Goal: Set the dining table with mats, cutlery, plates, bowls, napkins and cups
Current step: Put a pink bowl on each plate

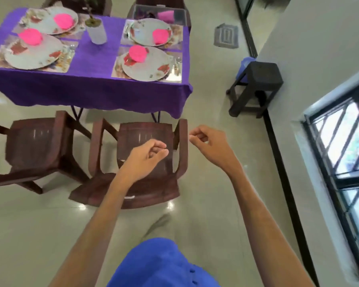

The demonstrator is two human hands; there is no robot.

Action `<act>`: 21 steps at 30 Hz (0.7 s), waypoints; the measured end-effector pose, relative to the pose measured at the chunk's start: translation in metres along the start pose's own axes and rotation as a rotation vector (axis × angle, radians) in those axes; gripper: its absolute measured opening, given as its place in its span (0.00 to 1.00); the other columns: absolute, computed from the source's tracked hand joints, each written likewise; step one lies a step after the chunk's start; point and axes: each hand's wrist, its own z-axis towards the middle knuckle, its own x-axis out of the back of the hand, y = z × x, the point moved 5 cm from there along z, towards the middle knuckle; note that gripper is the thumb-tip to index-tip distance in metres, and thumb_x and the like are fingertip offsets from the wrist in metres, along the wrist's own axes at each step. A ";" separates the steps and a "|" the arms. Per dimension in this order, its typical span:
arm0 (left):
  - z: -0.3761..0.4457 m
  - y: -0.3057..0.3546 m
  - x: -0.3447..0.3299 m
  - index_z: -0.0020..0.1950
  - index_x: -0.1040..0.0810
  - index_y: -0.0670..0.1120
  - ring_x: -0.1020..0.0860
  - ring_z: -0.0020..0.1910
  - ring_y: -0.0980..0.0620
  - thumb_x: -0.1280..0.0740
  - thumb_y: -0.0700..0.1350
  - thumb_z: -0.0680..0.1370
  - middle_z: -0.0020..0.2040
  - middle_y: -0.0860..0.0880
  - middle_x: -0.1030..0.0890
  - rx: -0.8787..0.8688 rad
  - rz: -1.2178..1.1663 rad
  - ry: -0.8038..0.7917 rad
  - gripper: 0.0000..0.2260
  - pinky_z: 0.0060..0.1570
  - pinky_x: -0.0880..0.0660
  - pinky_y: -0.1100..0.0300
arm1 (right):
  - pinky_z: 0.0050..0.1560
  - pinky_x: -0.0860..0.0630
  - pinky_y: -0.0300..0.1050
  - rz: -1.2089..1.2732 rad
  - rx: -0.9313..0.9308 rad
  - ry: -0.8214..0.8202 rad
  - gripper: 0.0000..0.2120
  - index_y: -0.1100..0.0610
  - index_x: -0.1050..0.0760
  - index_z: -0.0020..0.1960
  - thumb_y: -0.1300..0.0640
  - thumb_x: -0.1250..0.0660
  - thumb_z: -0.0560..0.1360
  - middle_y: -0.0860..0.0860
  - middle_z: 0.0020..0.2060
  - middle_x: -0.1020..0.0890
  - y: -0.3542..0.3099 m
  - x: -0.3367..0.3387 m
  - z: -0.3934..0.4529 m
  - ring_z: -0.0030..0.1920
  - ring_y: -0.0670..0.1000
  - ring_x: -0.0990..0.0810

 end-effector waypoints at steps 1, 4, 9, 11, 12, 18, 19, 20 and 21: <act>0.007 0.005 -0.013 0.59 0.18 0.53 0.20 0.46 0.65 0.30 0.53 0.82 0.52 0.57 0.16 0.012 0.010 -0.017 0.08 0.45 0.28 0.76 | 0.45 0.27 0.28 -0.011 0.001 0.010 0.05 0.53 0.17 0.52 0.53 0.29 0.79 0.44 0.43 0.15 0.011 0.013 0.006 0.45 0.38 0.19; 0.055 0.018 -0.060 0.59 0.17 0.52 0.22 0.42 0.68 0.30 0.51 0.82 0.50 0.55 0.16 0.046 0.001 -0.020 0.07 0.44 0.29 0.76 | 0.45 0.28 0.26 0.025 -0.043 0.024 0.05 0.54 0.16 0.52 0.55 0.29 0.78 0.45 0.43 0.15 0.057 0.058 0.035 0.45 0.40 0.19; 0.167 0.044 -0.134 0.60 0.16 0.49 0.19 0.47 0.57 0.30 0.49 0.83 0.51 0.50 0.14 0.068 -0.101 0.039 0.08 0.47 0.26 0.73 | 0.47 0.26 0.27 0.011 -0.081 -0.032 0.05 0.54 0.15 0.53 0.58 0.29 0.78 0.48 0.44 0.14 0.134 0.124 0.095 0.45 0.43 0.18; 0.201 0.061 -0.155 0.59 0.16 0.51 0.18 0.49 0.60 0.29 0.49 0.82 0.51 0.54 0.14 0.080 -0.153 0.056 0.07 0.54 0.23 0.65 | 0.46 0.25 0.27 -0.006 -0.113 -0.028 0.05 0.52 0.16 0.52 0.57 0.29 0.78 0.47 0.43 0.14 0.160 0.155 0.119 0.45 0.42 0.18; 0.220 0.072 -0.161 0.58 0.16 0.52 0.18 0.50 0.61 0.29 0.50 0.82 0.51 0.56 0.15 0.094 -0.179 0.063 0.07 0.57 0.21 0.61 | 0.47 0.25 0.27 -0.009 -0.133 -0.026 0.05 0.51 0.16 0.52 0.57 0.29 0.78 0.46 0.43 0.14 0.171 0.172 0.137 0.45 0.41 0.18; 0.320 0.127 -0.158 0.62 0.17 0.48 0.19 0.44 0.68 0.29 0.46 0.82 0.51 0.58 0.16 0.080 -0.207 0.240 0.09 0.47 0.24 0.70 | 0.56 0.21 0.43 0.035 -0.034 -0.115 0.14 0.48 0.21 0.61 0.58 0.27 0.77 0.41 0.53 0.15 0.209 0.217 0.270 0.56 0.39 0.19; 0.341 0.132 -0.154 0.62 0.18 0.48 0.19 0.45 0.68 0.30 0.45 0.82 0.53 0.57 0.16 0.078 -0.210 0.293 0.09 0.46 0.27 0.74 | 0.57 0.21 0.45 0.067 -0.007 -0.127 0.16 0.48 0.21 0.63 0.58 0.27 0.77 0.41 0.55 0.15 0.213 0.220 0.297 0.58 0.40 0.19; 0.360 0.137 -0.150 0.63 0.18 0.49 0.20 0.48 0.67 0.30 0.46 0.83 0.55 0.57 0.16 0.074 -0.212 0.346 0.09 0.46 0.28 0.75 | 0.57 0.21 0.45 0.087 0.014 -0.134 0.16 0.48 0.22 0.64 0.58 0.27 0.77 0.41 0.55 0.15 0.216 0.221 0.322 0.59 0.41 0.19; 0.376 0.141 -0.145 0.62 0.18 0.50 0.19 0.50 0.65 0.30 0.47 0.83 0.56 0.57 0.16 0.065 -0.215 0.398 0.09 0.47 0.28 0.74 | 0.57 0.21 0.46 0.103 0.031 -0.141 0.16 0.48 0.22 0.64 0.57 0.26 0.77 0.41 0.55 0.15 0.220 0.223 0.344 0.60 0.42 0.19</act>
